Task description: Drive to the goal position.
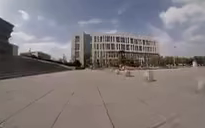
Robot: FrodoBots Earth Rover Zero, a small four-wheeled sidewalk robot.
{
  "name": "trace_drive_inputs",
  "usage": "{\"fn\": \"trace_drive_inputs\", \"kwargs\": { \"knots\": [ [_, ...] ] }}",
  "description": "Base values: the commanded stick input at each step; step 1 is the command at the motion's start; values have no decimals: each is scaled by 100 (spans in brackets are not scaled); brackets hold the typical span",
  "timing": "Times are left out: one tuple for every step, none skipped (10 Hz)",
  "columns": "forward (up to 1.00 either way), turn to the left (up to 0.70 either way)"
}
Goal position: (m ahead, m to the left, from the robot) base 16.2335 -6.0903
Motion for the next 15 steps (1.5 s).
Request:
{"fn": "trace_drive_inputs", "kwargs": {
  "knots": [
    [70, 0],
    [70, 0],
    [70, 0],
    [70, 0],
    [70, 0],
    [70, 0],
    [70, 0],
    [70, 0],
    [70, 0],
    [70, 0],
    [70, 0],
    [70, 0],
    [70, 0],
    [70, 0],
    [70, 0]
  ]
}}
